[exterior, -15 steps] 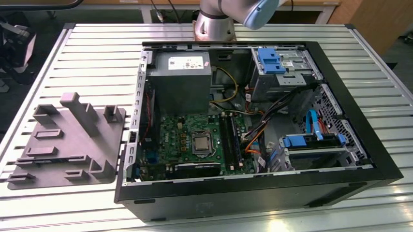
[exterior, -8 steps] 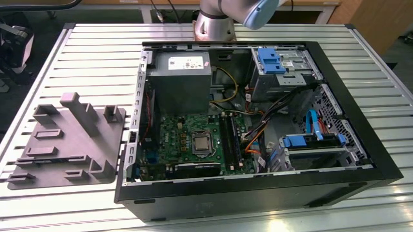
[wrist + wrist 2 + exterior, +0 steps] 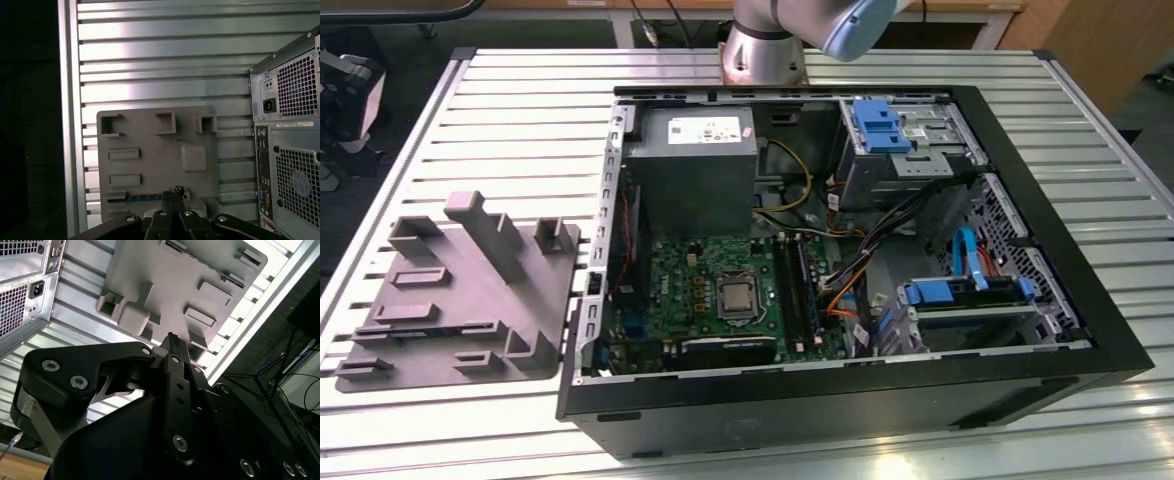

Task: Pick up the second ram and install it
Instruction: 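Reach for the second ram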

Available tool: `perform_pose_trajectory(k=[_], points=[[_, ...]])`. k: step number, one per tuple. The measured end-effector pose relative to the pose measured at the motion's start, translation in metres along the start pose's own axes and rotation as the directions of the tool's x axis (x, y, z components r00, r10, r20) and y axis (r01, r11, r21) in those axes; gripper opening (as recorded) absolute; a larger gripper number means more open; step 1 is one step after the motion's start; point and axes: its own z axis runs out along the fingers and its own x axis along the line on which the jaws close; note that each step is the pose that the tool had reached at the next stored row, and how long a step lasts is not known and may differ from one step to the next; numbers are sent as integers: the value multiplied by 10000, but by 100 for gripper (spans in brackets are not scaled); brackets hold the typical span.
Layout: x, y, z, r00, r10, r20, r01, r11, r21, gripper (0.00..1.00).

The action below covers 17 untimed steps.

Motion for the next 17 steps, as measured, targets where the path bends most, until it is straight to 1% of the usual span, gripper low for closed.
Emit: perform_pose_trajectory(k=[17], points=[[73,-16,9,10000,0,0,0,10000,0,11]])
